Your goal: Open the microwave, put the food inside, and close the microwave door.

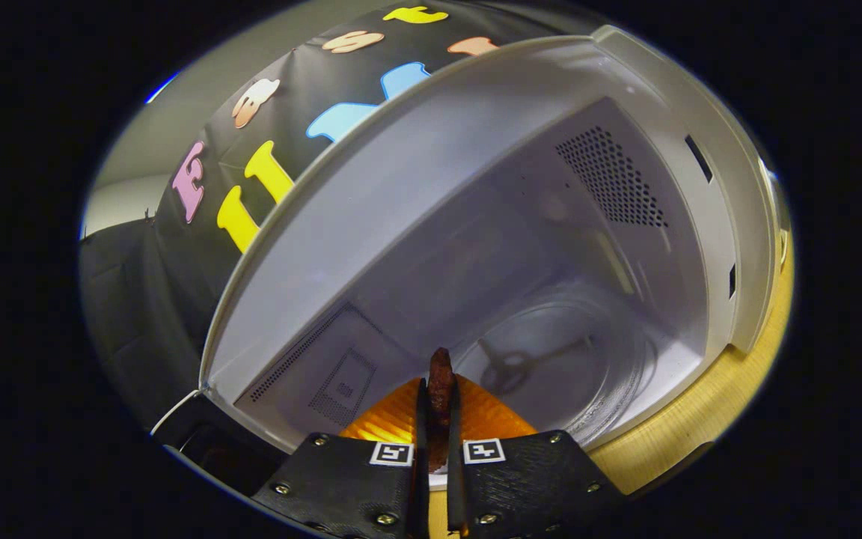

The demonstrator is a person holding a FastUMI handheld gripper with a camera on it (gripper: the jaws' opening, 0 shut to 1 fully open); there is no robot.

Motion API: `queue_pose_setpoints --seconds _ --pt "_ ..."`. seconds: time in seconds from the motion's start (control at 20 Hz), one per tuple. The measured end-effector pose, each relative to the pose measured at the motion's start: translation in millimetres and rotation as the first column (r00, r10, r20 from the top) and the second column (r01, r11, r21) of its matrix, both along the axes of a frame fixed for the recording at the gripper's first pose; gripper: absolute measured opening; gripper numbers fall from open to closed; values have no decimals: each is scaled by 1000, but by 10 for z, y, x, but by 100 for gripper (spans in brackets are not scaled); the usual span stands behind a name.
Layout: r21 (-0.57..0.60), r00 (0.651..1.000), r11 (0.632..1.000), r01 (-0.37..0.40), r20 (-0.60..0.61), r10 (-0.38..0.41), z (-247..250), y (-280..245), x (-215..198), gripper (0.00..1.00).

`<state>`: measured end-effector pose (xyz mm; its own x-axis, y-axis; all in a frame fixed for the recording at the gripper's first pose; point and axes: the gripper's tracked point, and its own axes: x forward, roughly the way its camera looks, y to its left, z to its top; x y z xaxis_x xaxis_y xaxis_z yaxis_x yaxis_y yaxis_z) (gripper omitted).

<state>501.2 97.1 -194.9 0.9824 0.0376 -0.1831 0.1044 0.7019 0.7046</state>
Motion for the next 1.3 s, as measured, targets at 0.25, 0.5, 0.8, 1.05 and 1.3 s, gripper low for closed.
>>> queue_pose_setpoints --seconds 0.25,0.5,0.8,1.05,1.3 --pt "-69 992 990 125 41 -122 -52 -265 216 17" --pt "-154 982 971 181 -25 -187 -244 -488 177 36" --pt "-231 995 969 87 -32 -97 -156 -426 -48 93" --pt "-374 992 923 -92 50 119 501 13 -906 93" --pt "-408 934 870 -277 96 343 1064 565 -2044 93"
